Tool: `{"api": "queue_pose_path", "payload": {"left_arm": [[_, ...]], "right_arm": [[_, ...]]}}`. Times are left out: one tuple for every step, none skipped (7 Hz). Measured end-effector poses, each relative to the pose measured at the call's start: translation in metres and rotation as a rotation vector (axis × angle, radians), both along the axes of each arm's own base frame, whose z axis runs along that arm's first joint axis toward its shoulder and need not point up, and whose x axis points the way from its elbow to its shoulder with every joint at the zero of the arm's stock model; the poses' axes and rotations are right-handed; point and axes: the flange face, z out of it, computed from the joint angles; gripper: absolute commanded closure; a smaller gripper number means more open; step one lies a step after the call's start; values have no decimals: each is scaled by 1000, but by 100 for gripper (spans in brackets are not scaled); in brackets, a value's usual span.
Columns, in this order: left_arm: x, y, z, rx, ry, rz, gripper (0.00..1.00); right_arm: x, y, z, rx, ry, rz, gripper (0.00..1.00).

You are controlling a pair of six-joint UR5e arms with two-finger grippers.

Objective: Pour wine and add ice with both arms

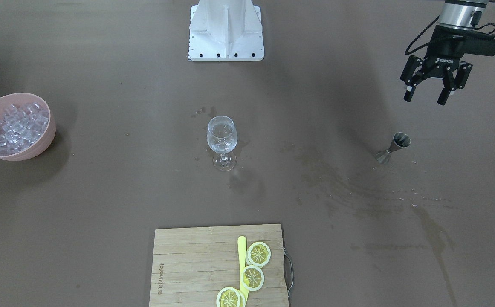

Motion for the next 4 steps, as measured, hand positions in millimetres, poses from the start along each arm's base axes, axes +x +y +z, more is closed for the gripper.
{"api": "queue_pose_path", "payload": {"left_arm": [[5,4,4,0,-8,-15,3],[15,8,9,9,-27,-55,3],[33,16,16,14,-39,-107,3],[49,25,22,15,-41,-139,3]], "right_arm": [[0,0,0,0,0,0,0],[0,0,0,0,-1,0,0],[0,0,0,0,-1,0,0],[0,0,0,0,0,0,0]]}}
